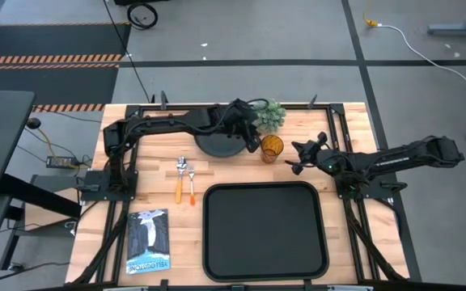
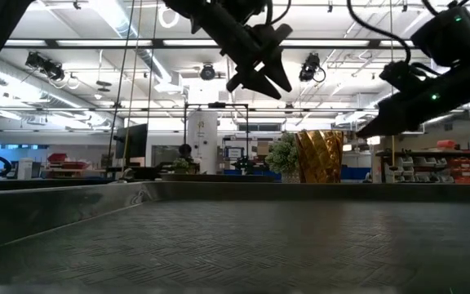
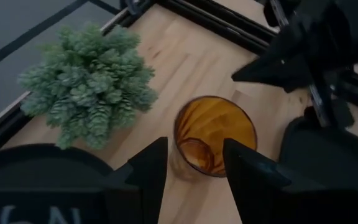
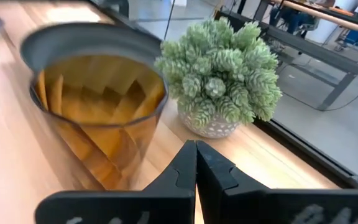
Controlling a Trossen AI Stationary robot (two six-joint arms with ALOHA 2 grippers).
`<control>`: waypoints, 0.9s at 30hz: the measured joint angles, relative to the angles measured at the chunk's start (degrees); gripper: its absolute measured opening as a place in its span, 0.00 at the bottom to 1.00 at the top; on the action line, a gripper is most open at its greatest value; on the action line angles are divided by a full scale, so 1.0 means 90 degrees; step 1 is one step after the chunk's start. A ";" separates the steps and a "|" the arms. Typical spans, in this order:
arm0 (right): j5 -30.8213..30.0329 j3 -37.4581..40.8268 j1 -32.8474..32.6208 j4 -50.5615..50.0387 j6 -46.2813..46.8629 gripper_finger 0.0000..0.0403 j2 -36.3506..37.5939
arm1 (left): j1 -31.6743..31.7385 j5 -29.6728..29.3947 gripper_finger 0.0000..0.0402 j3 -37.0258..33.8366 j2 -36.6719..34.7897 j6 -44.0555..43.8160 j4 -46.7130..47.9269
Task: Pick and place plate/cup/fork/spoon on tray
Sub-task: Put the orange glass on the top right of the black serving tray
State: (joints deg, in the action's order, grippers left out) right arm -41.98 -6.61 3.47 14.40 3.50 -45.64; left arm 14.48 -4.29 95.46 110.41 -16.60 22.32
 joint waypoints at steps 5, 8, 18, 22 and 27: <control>0.0036 0.0000 0.0201 0.0027 -0.0404 0.02 -0.0217 | -0.0071 0.0055 0.41 -0.0004 0.0198 -0.0136 -0.0037; 0.0135 -0.0169 0.0419 -0.0317 -0.0499 0.02 -0.0161 | -0.0173 0.0213 0.40 0.0286 0.0530 -0.0058 0.0268; 0.0474 -0.0862 0.1038 -0.0927 -0.0372 0.02 -0.0001 | -0.0394 0.0154 0.35 0.2636 0.1696 0.2081 0.2747; 0.0457 -0.0857 0.1076 -0.1033 -0.0407 0.02 0.0014 | -0.0413 0.0192 0.35 0.2731 0.1700 0.3147 0.2601; 0.0475 -0.0855 0.1116 -0.1346 0.0322 0.02 0.0133 | -0.0362 -0.0180 0.35 0.2730 0.1700 0.3023 0.2288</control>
State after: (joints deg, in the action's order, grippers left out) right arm -37.70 -14.31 13.52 2.29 6.40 -44.45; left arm 11.21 -5.91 120.03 125.71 10.61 42.91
